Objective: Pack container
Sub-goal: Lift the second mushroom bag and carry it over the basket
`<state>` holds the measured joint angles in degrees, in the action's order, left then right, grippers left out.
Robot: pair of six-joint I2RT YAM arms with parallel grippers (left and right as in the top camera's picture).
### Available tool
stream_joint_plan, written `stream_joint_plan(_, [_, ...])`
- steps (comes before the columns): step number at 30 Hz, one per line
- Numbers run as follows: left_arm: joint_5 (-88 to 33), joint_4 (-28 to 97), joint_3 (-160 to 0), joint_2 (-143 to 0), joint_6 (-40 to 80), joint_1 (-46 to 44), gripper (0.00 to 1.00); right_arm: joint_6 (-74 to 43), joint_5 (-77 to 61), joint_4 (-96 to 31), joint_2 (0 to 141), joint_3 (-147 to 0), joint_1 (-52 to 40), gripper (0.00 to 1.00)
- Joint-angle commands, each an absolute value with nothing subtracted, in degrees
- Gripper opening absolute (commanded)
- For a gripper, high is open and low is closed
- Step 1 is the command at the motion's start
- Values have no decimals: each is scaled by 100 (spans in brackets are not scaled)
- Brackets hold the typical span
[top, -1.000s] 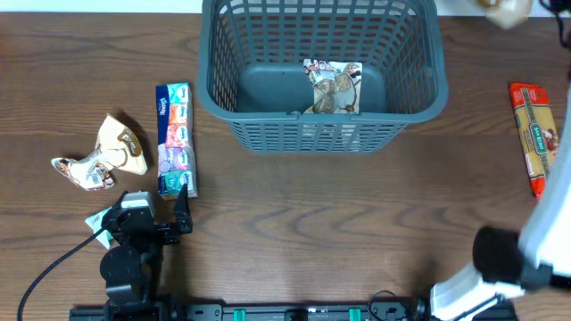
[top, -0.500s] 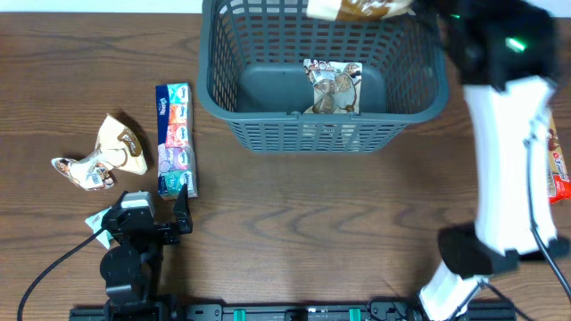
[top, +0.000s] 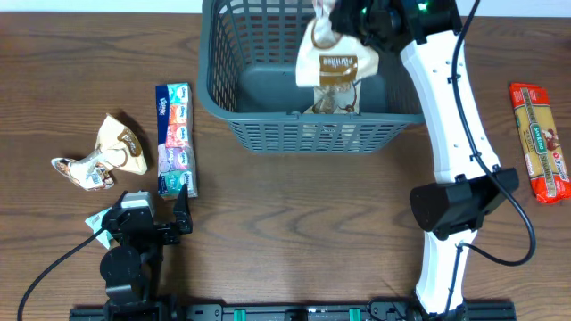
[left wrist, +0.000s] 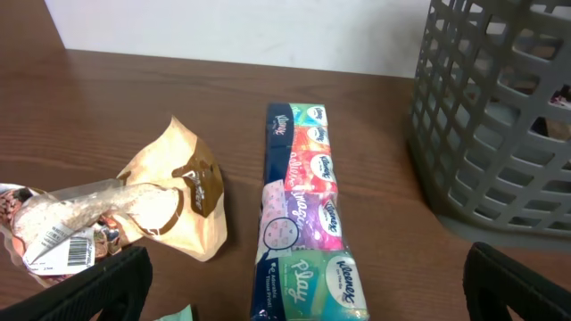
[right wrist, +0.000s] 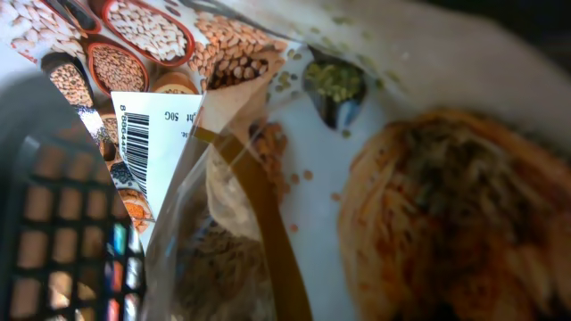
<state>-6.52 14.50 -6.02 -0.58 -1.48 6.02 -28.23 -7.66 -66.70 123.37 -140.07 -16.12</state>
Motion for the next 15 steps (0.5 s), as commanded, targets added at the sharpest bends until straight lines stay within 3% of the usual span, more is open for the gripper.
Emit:
stream_joint_plan(1, [-707, 1470, -460, -21, -139, 631, 99, -2751, -668, -6899, 12315, -14051, -1671, 2])
stream_joint_plan(8, [-709, 1470, -460, -21, -139, 631, 99, -2556, -558, -7529, 12411, -13655, -1852, 1])
stream_joint_plan(15, [-707, 1470, -460, -23, -141, 631, 99, -2381, -598, -6565, 12411, -12309, -1959, 1])
